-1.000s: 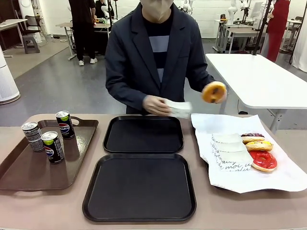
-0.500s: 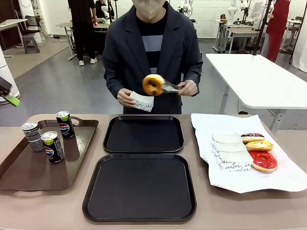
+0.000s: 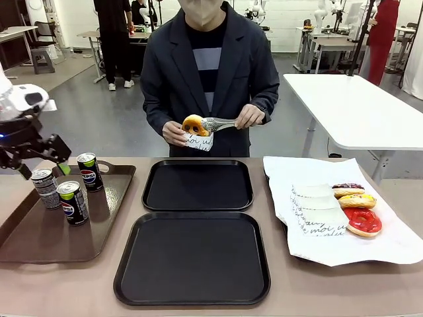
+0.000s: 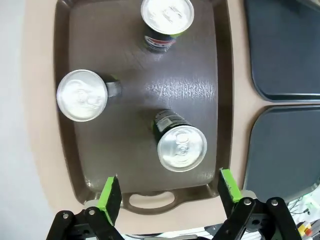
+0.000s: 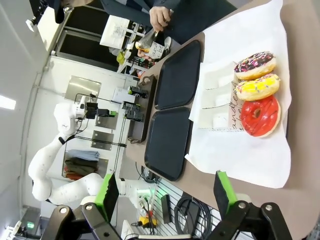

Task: Set up donuts and drinks on trays.
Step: Pick up one Pepsi coke and place it on the Flat Tray.

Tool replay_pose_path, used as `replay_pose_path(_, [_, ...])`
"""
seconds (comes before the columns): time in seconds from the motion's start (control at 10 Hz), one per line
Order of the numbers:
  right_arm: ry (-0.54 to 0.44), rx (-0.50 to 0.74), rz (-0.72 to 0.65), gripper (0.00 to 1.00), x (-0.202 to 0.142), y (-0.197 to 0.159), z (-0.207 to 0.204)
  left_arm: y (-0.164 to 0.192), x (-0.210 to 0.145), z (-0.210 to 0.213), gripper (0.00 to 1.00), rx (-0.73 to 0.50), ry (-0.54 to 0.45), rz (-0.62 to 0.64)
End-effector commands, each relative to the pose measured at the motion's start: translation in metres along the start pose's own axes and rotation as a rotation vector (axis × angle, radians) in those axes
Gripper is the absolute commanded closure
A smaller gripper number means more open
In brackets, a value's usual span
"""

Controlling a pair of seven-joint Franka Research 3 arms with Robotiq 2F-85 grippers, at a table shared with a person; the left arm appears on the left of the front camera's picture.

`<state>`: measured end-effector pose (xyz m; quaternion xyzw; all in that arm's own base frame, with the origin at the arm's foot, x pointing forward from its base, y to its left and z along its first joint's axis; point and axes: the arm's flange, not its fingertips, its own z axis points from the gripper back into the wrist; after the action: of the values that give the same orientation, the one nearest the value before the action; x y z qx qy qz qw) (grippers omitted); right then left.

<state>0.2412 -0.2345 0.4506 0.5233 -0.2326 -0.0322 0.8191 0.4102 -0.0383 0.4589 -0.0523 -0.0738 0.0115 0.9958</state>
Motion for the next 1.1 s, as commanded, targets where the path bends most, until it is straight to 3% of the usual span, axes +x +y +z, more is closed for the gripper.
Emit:
replay_pose_path(0.0, [-0.017,0.025,0.020,0.00,0.003,-0.001,0.000,-0.024,-0.001,-0.014,0.00,0.112,-0.023,-0.031])
replay_pose_path(0.3, [-0.017,0.025,0.020,0.00,0.003,-0.001,0.000,-0.039,-0.004,-0.032,0.00,0.158,-0.014,-0.049])
replay_pose_path(0.4, [-0.017,0.025,0.020,0.00,0.003,-0.001,0.000,-0.036,-0.005,-0.030,0.00,0.137,-0.062,-0.055])
replay_pose_path(0.5, [-0.017,0.025,0.020,0.00,0.003,-0.001,0.000,-0.039,-0.005,-0.026,0.00,0.125,0.004,-0.075])
replay_pose_path(1.0, [-0.017,0.025,0.020,0.00,0.003,-0.001,0.000,-0.039,-0.005,-0.026,0.00,0.125,0.004,-0.075])
